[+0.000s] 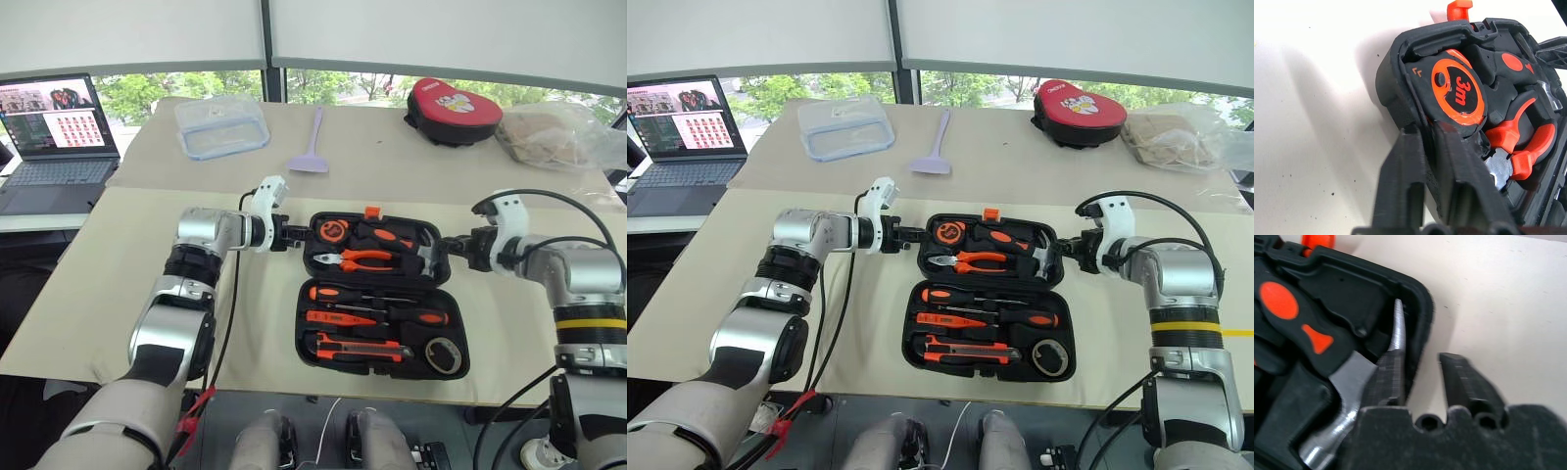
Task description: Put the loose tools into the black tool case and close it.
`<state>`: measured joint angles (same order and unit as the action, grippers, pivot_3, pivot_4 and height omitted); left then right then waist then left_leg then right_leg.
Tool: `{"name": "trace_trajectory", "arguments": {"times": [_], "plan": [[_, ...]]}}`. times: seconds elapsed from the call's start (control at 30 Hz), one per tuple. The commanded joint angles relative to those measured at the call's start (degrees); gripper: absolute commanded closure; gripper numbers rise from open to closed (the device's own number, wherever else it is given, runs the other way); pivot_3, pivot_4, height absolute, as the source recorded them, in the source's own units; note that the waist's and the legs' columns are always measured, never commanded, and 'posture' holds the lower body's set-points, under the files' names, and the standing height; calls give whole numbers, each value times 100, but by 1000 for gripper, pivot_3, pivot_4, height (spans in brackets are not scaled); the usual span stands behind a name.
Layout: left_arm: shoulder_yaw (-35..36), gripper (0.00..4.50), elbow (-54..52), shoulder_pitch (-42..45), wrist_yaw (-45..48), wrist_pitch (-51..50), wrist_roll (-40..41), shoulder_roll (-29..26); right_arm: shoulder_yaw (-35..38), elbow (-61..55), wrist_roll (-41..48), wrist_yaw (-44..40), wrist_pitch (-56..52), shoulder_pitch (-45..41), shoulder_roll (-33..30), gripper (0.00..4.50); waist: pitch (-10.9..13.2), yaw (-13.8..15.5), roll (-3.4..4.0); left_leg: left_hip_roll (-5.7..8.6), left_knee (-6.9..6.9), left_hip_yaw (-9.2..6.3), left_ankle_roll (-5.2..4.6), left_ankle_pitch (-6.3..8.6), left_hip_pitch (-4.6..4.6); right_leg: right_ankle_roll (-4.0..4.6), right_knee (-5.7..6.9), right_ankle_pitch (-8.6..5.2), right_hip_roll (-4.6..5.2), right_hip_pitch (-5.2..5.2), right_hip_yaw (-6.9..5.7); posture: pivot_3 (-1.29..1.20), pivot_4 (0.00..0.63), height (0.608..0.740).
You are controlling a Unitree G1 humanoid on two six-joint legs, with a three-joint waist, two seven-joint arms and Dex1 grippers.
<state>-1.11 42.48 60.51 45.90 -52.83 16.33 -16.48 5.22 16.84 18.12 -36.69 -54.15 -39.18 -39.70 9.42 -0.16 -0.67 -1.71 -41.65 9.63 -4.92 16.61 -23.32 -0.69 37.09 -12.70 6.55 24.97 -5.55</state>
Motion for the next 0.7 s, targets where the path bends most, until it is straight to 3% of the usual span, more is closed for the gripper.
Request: {"name": "trace_trajectory", "arguments": {"times": [0.03, 0.33, 0.7], "plan": [[-60, 4500, -249, -105, 67, -80, 23, 30, 73, -168, 16, 70, -51, -136, 24, 4488, 0, -15, 0, 0, 0, 1, 0, 0, 1, 0, 0, 0, 0, 0, 1, 0, 150, 731], [269, 4500, -286, 65, -93, 766, -2, 60, 338, 177, 133, 387, 124, -1032, 441, 4488, 1, -84, 2, -1, 0, 2, 10, -6, -1, 10, 6, 8, -2, 10, 6, 0, 150, 731], [756, 4500, 129, 682, -242, 2514, 74, 235, 788, 964, -49, 885, 1699, -1849, 888, 4488, 5, -79, 6, 1, 13, 10, 12, -10, -48, 12, 10, 12, -7, 54, -3, 0, 150, 731]]}}
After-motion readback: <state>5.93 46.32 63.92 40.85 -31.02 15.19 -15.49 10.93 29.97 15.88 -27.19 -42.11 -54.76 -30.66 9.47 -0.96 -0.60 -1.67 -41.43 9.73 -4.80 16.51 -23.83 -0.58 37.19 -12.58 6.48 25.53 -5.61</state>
